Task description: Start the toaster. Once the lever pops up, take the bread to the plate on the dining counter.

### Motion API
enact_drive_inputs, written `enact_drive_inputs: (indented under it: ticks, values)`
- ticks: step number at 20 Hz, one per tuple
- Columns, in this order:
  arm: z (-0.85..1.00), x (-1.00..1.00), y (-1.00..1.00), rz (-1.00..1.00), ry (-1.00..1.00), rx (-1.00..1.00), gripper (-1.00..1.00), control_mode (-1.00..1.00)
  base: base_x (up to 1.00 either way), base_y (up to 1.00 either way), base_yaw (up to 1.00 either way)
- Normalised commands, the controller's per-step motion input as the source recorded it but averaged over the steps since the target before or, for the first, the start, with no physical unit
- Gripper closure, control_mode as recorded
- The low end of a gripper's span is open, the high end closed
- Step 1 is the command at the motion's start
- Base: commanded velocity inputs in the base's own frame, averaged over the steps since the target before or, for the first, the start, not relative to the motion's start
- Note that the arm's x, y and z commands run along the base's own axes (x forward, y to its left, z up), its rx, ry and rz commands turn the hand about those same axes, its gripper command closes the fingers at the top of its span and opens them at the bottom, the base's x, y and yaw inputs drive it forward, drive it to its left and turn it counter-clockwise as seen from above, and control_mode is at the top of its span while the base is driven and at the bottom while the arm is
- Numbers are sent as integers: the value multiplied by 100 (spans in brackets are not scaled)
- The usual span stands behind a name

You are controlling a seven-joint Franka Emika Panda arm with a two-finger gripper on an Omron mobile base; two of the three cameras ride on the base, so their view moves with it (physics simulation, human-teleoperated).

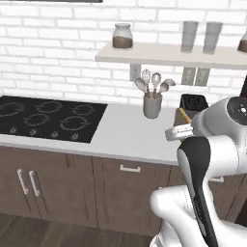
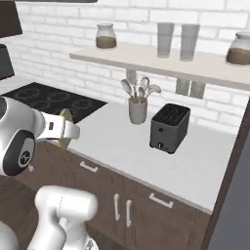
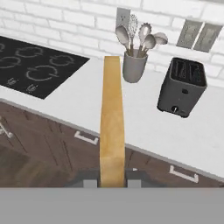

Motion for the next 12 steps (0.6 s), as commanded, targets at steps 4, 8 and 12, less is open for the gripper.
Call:
enact_drive_inputs:
  ticks: [4, 8, 12]
  values:
    - [0, 0, 0, 0, 0, 0, 100, 100, 0, 8, 100]
    - [0, 0, 0, 0, 0, 0, 100, 100, 0, 4, 100]
    - [0, 0, 0, 0, 0, 0, 100, 100, 0, 0, 100]
